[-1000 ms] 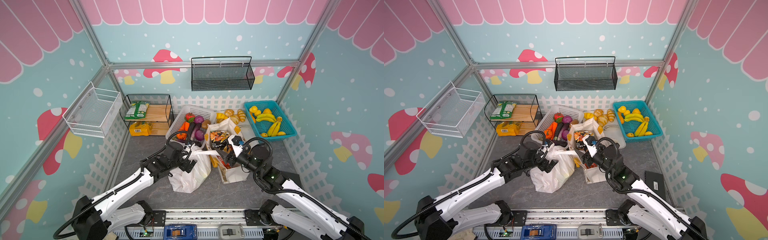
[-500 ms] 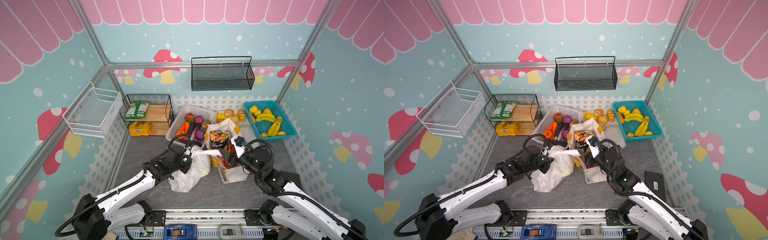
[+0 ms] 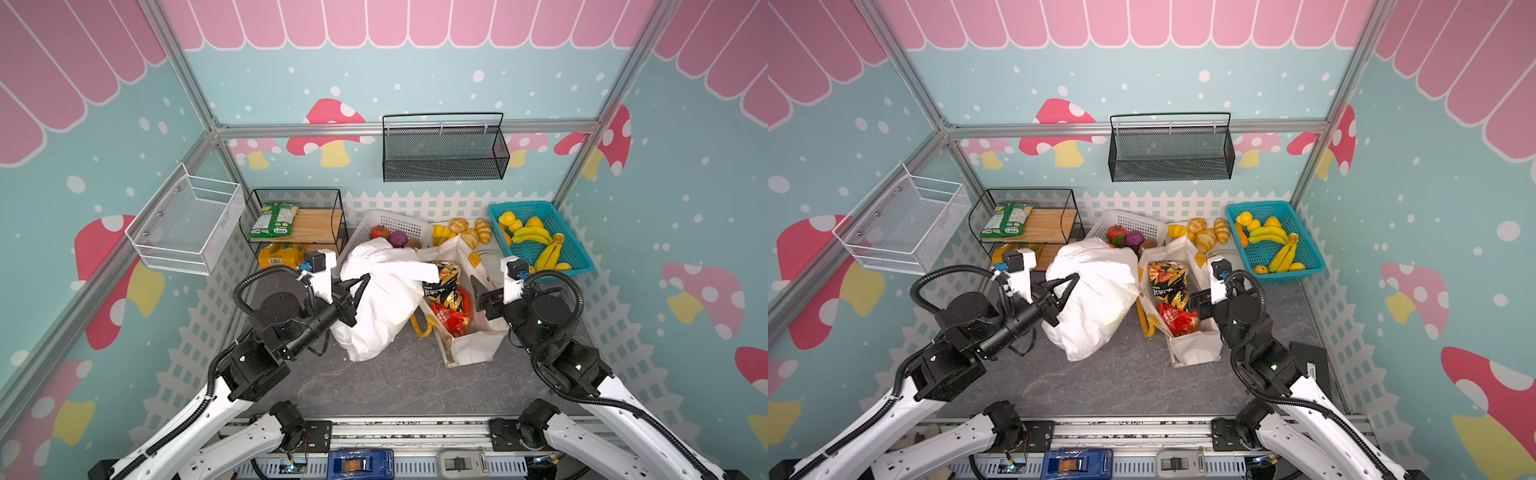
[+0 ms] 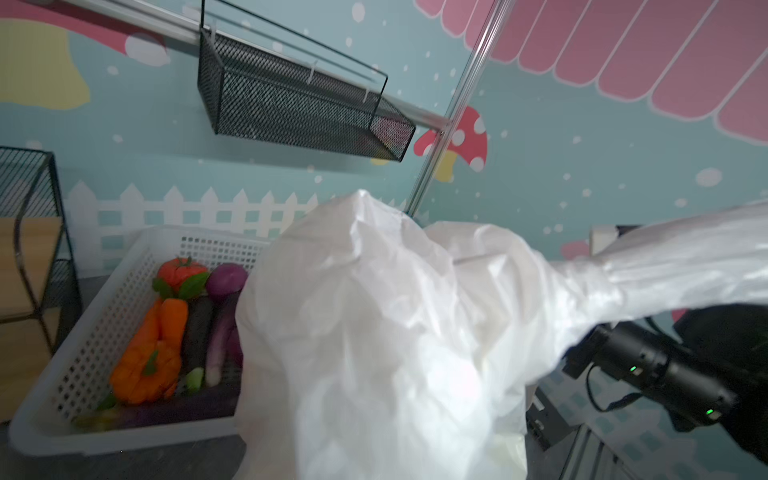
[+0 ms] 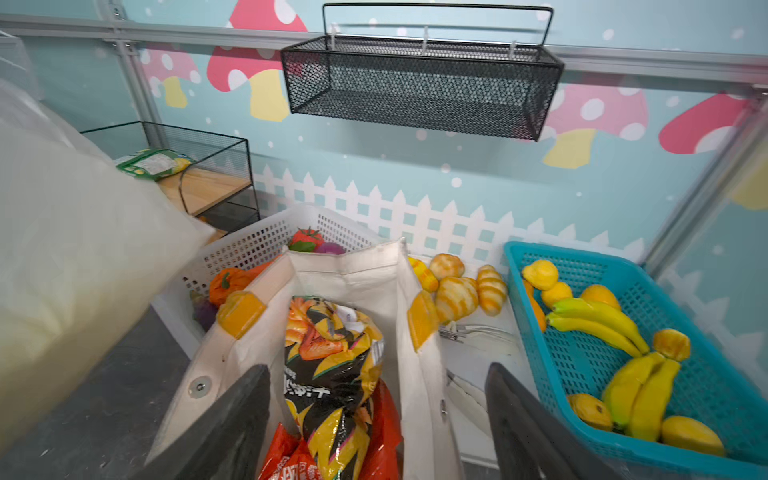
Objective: Place the mixed food into the grocery bags and tie them
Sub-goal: 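Reach the left gripper to the white bag's knot and lift it toward the tote, then swing the lifted white bag over the tote's opening with the left gripper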
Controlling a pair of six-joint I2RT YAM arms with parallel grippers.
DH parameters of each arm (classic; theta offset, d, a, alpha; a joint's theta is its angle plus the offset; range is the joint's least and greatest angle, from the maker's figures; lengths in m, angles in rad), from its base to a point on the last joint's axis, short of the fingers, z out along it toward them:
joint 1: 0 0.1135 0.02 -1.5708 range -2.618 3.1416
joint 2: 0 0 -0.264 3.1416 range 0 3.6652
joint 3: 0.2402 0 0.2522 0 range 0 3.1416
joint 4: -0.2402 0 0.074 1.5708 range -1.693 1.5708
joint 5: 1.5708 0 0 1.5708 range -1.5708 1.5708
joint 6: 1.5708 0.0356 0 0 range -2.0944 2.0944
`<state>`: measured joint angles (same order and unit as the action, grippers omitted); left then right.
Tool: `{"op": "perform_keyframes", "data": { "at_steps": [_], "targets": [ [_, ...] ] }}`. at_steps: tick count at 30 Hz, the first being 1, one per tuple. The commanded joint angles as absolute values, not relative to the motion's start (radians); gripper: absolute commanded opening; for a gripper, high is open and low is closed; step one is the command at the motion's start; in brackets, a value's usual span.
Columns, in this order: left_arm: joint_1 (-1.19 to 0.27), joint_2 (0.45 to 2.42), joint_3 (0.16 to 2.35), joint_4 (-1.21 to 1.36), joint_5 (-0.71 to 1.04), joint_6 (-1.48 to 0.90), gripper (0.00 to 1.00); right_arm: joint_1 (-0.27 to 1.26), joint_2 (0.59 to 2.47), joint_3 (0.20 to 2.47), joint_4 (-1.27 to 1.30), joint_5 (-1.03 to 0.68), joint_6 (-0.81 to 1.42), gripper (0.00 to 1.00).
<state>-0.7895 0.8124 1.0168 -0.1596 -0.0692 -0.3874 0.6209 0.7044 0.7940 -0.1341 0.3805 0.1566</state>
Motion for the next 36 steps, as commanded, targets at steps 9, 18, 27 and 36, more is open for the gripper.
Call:
{"op": "perform_keyframes", "data": {
  "at_steps": [9,18,27,36],
  "targets": [
    [-0.947,1.212,1.243,0.247,-0.278,-0.552,0.00,0.312,0.804,0.740,-0.261,0.049,0.323,0.73],
    [-0.966,1.437,1.312,0.460,-0.353,-0.574,0.00,0.251,0.808,0.656,-0.157,-0.123,0.361,0.31],
    [-0.984,1.549,1.278,0.570,-0.393,-0.603,0.00,0.227,0.762,0.640,-0.119,-0.127,0.380,0.00],
    [-1.043,1.545,1.187,0.265,-0.184,-0.517,0.00,0.189,0.702,0.616,-0.026,-0.110,0.457,0.00]
  ]
}}
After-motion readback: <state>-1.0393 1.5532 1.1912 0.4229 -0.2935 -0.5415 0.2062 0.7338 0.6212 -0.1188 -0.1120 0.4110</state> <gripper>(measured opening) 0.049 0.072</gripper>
